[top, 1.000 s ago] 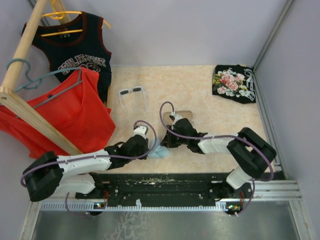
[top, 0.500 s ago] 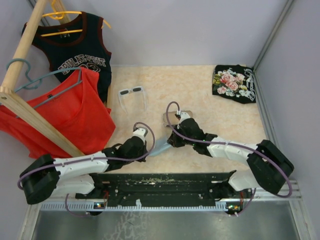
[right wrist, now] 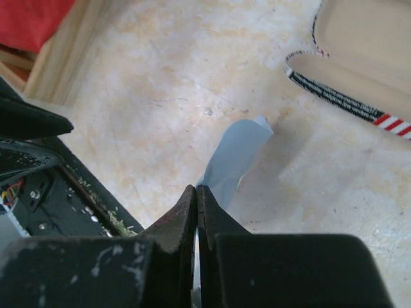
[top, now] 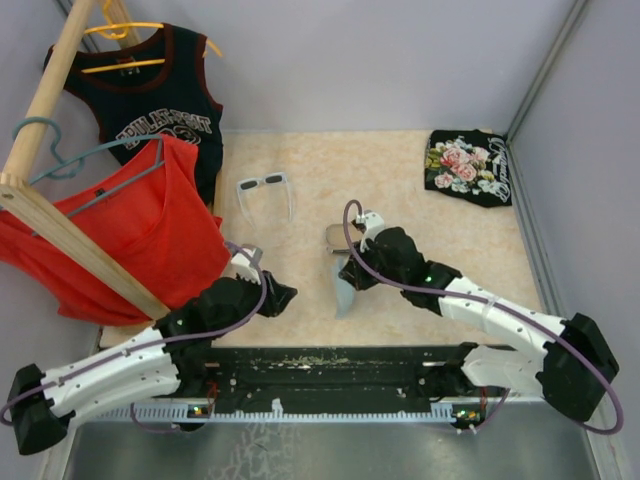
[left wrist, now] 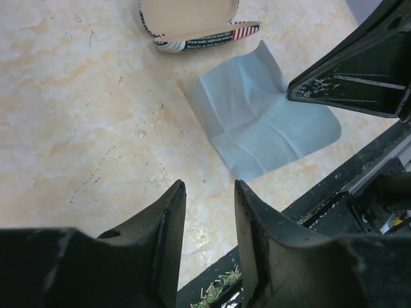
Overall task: Organize the sunglasses
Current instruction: Adjust the glasses cleaning cloth at the center of the board.
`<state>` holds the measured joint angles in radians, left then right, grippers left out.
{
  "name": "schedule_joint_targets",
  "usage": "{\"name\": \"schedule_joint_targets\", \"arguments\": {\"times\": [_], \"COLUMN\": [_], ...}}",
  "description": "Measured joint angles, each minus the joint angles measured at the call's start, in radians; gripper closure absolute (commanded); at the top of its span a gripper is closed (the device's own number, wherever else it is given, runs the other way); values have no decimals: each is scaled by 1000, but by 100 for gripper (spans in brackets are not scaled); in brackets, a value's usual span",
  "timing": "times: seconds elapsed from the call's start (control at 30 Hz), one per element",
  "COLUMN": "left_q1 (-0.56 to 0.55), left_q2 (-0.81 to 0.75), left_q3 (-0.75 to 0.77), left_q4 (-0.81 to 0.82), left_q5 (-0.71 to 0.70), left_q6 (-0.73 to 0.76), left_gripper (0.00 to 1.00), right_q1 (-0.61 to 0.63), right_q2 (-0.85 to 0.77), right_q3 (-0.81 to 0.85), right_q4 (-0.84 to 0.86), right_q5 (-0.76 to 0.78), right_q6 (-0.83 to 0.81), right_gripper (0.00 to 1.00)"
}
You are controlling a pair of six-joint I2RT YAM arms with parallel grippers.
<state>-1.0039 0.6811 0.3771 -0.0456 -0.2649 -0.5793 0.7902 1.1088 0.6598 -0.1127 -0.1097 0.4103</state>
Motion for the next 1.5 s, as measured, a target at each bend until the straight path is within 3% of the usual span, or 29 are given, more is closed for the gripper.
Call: {"name": "schedule_joint_targets", "arguments": {"times": [0.33,0.6,0.73,0.93,1.37,1.5], "left_q1": [0,0,0,0,0,0], "left_q2": [-133,-195,-188,-103,68,119], "left_q3": [14,24,25,25,24,24], "left_q4": [-121,-219,-232,-229,-141,-111], "left_q5": [-92,-180,-200,-190,-119,-104], "left_q6": [-22,-67,-71,-71,-77,-79], "left_gripper": [55,52,52,52,42,39], "right_q1": [132,235,187,74,71,71], "right_q2": [-32,-24,-10,136,135,127], "right_q3": [129,135,16,-167,-159,-159], "right_q4": [-75,-38,18,7,-53,-83], "right_q5": [-36,17,90,171,324,340], "right_q6": [-40,52,111,137,138,142], "right_gripper": [100,100,100,100,100,92]}}
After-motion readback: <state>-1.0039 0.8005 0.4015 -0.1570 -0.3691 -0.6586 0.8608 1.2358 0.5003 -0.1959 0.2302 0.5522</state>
